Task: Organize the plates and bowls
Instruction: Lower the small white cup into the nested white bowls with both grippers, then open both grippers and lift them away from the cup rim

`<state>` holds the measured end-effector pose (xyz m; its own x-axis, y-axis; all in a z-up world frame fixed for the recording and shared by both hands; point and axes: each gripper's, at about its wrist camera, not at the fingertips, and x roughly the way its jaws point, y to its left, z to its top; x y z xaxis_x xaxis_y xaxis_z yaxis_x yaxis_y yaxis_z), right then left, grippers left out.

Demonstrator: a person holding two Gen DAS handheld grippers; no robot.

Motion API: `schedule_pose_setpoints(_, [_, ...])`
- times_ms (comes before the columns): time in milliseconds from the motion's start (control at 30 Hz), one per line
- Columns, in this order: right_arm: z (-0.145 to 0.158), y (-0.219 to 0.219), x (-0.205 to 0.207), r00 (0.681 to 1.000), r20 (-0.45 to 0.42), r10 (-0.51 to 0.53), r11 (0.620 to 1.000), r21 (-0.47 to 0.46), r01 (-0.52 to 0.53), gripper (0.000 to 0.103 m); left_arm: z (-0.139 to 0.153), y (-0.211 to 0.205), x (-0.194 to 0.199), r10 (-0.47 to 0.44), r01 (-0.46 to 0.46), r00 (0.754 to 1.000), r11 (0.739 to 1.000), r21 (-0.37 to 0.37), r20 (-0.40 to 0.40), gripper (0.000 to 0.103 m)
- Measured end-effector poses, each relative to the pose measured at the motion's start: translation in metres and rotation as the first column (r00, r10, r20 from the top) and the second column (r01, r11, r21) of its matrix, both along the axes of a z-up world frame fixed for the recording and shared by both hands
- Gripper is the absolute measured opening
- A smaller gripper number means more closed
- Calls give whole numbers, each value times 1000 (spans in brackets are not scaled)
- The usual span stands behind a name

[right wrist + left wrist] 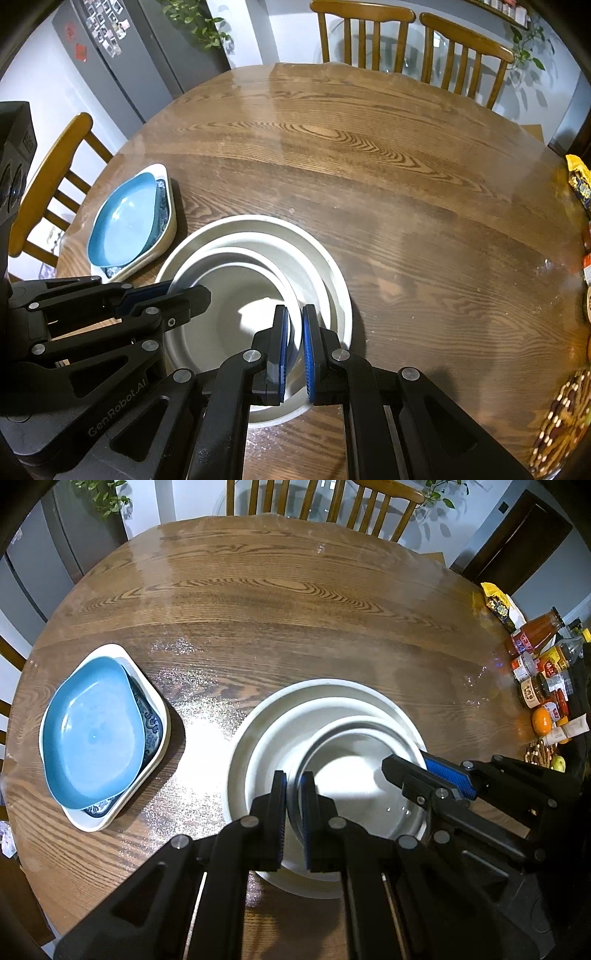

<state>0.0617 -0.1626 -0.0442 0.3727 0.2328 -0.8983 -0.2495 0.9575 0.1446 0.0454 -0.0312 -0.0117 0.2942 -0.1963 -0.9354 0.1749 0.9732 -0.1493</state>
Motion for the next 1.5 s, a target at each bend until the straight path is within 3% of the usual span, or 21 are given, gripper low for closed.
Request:
schedule_pose_setpoints(500, [8,4,1,999,42,2,1000,-27,-1,9,2,5,2,17,-17,1000,1000,-13,9,7])
schedule_pose_setpoints(567, [9,3,-1,999,51,3,999,-32,-1,9,7,4,1,16,-15,1000,1000,-9,26,13])
schedule_pose_setpoints(600, [11,3,-2,998,57,5,999,-34,-3,9,9,4,0,16,-16,999,1000,-6,36,23])
schedule_pose_setpoints(767, [23,-3,-9,995,102,-6,999,-39,10,9,23,10,-5,28,-31,993,999,23,112,48])
schedule_pose_setpoints(833, [29,-8,-13,992,123,-17,999,-37,21,9,28,13,-8,35,-40,989,999,30,145,65])
schedule_pose_setpoints(900, [32,-11,-16,990,136,-21,999,-34,26,9,33,16,-12,32,-41,983,998,45,179,75])
schedule_pose_setpoints(967, [35,-15,-19,989,146,-34,999,-35,40,15,36,19,-15,31,-42,979,998,51,199,80])
schedule_pose_setpoints(1033, [36,-20,-22,987,154,-55,998,-32,60,39,38,24,-16,40,-51,977,998,47,208,82])
schedule_pose_setpoints(1133, [34,-29,-26,984,157,-86,996,-2,87,60,37,33,-18,58,-66,978,997,34,201,82])
schedule_pose_setpoints(1367, [33,-44,-36,981,146,-129,991,49,123,61,32,62,-30,116,-118,980,993,3,164,82])
schedule_pose_setpoints(1500, [29,-52,-40,980,131,-152,988,55,146,61,19,79,-36,154,-151,983,988,-31,97,82])
